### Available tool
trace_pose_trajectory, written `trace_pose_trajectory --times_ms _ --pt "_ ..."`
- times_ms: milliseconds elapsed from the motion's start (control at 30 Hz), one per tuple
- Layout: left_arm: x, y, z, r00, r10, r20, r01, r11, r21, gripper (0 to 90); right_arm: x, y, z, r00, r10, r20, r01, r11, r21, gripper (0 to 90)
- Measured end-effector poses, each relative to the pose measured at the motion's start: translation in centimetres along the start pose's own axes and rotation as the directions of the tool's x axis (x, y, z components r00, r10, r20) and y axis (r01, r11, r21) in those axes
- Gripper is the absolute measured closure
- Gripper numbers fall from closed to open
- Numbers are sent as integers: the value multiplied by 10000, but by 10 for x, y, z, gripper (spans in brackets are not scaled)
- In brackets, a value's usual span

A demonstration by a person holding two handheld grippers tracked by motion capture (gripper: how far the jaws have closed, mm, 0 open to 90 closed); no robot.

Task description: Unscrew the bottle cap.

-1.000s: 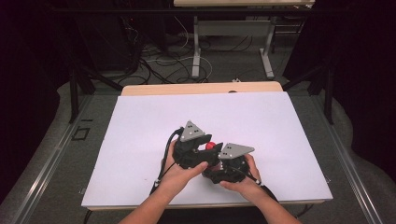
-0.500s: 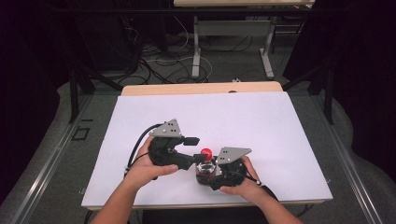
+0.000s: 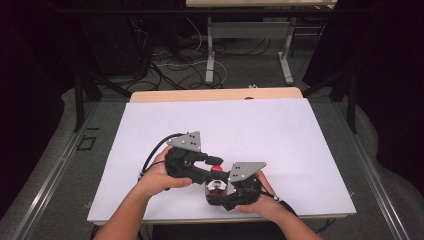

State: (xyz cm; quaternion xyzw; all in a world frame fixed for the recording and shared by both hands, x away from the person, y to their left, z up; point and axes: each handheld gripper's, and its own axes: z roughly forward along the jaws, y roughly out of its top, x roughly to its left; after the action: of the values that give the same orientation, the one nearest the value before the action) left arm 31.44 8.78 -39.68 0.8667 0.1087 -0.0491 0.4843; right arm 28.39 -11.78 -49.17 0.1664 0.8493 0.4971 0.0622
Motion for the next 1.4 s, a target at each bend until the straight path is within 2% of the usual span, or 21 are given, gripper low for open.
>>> trace_pose_trajectory --times_ms 100,267,367,433,467,500,533,600,633,700,767,800,833,933,1000,1133,1200,1267,1300,1367,1400 --pt "-1 -1 0 10000 -51 -52 51 10000 -79 612 0 0 0 9999 79 -87 -79 10000 44 294" --pt "-5 -1 2 9972 -75 -740 62 9998 -169 617 -2 0 0 9996 159 213 -158 9999 -23 294" --pt "-8 1 5 9919 -227 -1248 194 9994 -275 619 -3 0 -1 9988 232 436 -233 9997 15 294" --pt "-12 1 7 9847 -318 -1713 266 9991 -323 618 -3 0 -1 9970 397 667 -396 9992 -29 294" --pt "-14 2 9 9782 -372 -2041 299 9988 -385 619 -4 0 -1 9948 521 873 -520 9986 -36 295" --pt "-16 2 11 9715 -422 -2334 331 9985 -428 619 -4 0 -1 9948 521 873 -520 9986 -36 295" --pt "-18 2 13 9642 -492 -2607 384 9982 -464 619 -5 0 -1 9931 466 1080 -464 9989 -47 294" --pt "-22 3 17 9465 -720 -3147 550 9965 -626 619 -6 -1 -1 9891 542 1366 -548 9985 2 295" --pt "-24 3 20 9363 -984 -3371 778 9942 -742 619 -6 -1 -1 9867 628 1500 -647 9979 80 295" --pt "-27 4 24 9145 -1219 -3858 927 9913 -936 620 -6 -2 -1 9807 692 1827 -689 9976 -76 294" --pt "-30 5 28 8878 -1755 -4255 1332 9829 -1274 620 -7 -2 -1 9755 779 2057 -772 9970 -113 294" --pt "-31 6 30 8722 -2009 -4460 1503 9777 -1465 619 -7 -2 -1 9730 829 2153 -836 9965 -58 294" --pt "-32 6 32 8538 -2290 -4676 1715 9716 -1628 619 -8 -2 -1 9708 897 2223 -888 9959 -143 295" --pt "-34 7 38 8227 -2634 -5038 1937 9630 -1872 619 -10 -3 -1 9618 1060 2523 -1031 9944 -247 295" --pt "-33 6 42 8112 -2782 -5144 1978 9583 -2064 618 -11 -4 -1 9587 1058 2640 -1060 9943 -134 294" --pt "-32 6 44 8155 -2764 -5085 1997 9590 -2009 613 -14 -7 -1 9555 1127 2727 -1124 9935 -167 295" --pt "-30 7 42 8306 -2709 -4866 1965 9601 -1991 565 -14 -7 -1 9579 1079 2662 -1070 9941 -182 294" --pt "-29 7 36 8318 -2653 -4876 1842 9606 -2083 474 -14 -6 -2 9615 1082 2525 -1062 9941 -218 294" --pt "-28 7 31 8394 -2570 -4788 1767 9623 -2069 446 -14 -6 -2 9640 995 2464 -975 9950 -202 294" --pt "-25 8 20 8598 -2458 -4475 1692 9641 -2045 418 -13 -6 -3 9706 983 2196 -969 9951 -172 294" --pt "-24 8 15 8747 -2351 -4239 1633 9663 -1989 413 -13 -6 -3 9733 941 2092 -928 9956 -157 294"
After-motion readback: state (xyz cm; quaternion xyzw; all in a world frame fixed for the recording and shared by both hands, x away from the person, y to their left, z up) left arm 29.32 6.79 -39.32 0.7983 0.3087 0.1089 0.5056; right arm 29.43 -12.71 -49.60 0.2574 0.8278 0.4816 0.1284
